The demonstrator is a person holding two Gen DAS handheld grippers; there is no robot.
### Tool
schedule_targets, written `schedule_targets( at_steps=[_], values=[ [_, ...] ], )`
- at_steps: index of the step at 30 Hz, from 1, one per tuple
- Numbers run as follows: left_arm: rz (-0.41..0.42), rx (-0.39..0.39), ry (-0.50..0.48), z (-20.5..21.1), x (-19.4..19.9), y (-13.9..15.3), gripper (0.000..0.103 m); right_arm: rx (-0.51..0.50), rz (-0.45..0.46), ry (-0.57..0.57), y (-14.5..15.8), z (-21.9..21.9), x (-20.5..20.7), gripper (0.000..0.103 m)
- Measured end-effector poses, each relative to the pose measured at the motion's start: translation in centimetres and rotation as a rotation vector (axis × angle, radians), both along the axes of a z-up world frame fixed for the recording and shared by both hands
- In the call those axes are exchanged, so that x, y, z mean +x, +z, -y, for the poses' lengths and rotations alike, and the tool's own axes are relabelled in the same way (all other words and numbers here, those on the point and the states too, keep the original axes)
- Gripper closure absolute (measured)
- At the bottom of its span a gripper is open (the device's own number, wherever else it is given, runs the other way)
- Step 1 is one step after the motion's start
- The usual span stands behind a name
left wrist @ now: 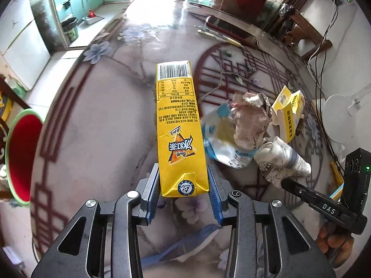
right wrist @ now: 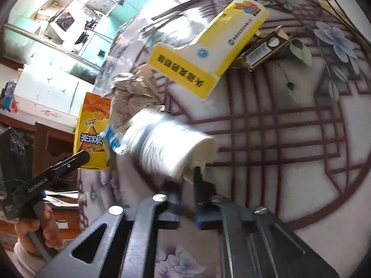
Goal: Collect trash
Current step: 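Grasp yellow juice carton with left gripper while right gripper grasps white paper cup, then carry the carton and paper cup with both grippers over the red bin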
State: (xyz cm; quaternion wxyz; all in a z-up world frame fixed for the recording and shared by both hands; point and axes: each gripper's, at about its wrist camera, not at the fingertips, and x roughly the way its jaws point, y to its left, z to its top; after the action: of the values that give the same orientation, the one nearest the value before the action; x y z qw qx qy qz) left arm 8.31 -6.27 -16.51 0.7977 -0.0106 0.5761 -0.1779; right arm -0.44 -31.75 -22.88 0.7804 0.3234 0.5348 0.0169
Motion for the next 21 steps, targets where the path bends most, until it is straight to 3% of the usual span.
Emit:
schedule_targets(
  at_steps=[8, 21],
  values=[
    [0.012, -0.009, 0.045, -2.8, -1.0, 0.4, 0.067, -0.083, 0.102, 0.047, 3.4, -0.4, -0.4, 0.101],
    [0.046, -0.056, 0.063, -5.5, -2.8, 2.4, 0.067, -0.087, 0.212, 0.104, 9.1, -2.5, -0.7, 0.101]
  ],
)
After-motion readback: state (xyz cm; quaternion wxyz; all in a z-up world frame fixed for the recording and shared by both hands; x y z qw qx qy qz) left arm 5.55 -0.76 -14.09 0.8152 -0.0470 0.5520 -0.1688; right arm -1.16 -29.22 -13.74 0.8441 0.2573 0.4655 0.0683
